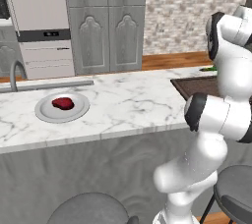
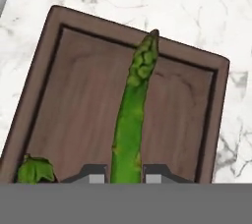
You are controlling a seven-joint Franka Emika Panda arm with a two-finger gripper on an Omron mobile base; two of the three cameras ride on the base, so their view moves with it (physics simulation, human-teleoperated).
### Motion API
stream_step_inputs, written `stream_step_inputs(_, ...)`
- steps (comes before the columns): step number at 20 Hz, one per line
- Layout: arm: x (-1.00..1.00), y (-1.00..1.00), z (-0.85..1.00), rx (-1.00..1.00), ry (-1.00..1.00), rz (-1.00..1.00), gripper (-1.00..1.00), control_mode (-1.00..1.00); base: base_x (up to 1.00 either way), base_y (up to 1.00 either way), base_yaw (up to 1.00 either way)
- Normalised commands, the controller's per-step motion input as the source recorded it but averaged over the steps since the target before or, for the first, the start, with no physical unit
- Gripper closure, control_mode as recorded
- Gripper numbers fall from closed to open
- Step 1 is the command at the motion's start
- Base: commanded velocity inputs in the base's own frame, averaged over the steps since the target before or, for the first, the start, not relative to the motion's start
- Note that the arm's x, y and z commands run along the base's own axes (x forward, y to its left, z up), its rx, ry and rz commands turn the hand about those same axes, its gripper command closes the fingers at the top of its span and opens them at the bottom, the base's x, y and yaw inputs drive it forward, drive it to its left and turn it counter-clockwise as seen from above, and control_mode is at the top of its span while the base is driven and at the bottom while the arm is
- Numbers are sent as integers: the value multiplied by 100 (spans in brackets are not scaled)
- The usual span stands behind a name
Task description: Create a steak meal by picking up the steak and asparagus from the tray and placing them on the plate. Leave the eggplant on the tray.
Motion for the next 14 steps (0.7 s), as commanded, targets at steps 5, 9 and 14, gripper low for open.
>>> stream_step_inputs(5,-84,94,18,0,0,0,100,-100,0,0,0)
stream_step_inputs(9,-90,100,2,-1,0,0,100,-100,0,0,0)
stream_step_inputs(14,-54,99,17,-2,0,0,100,-100,0,0,0)
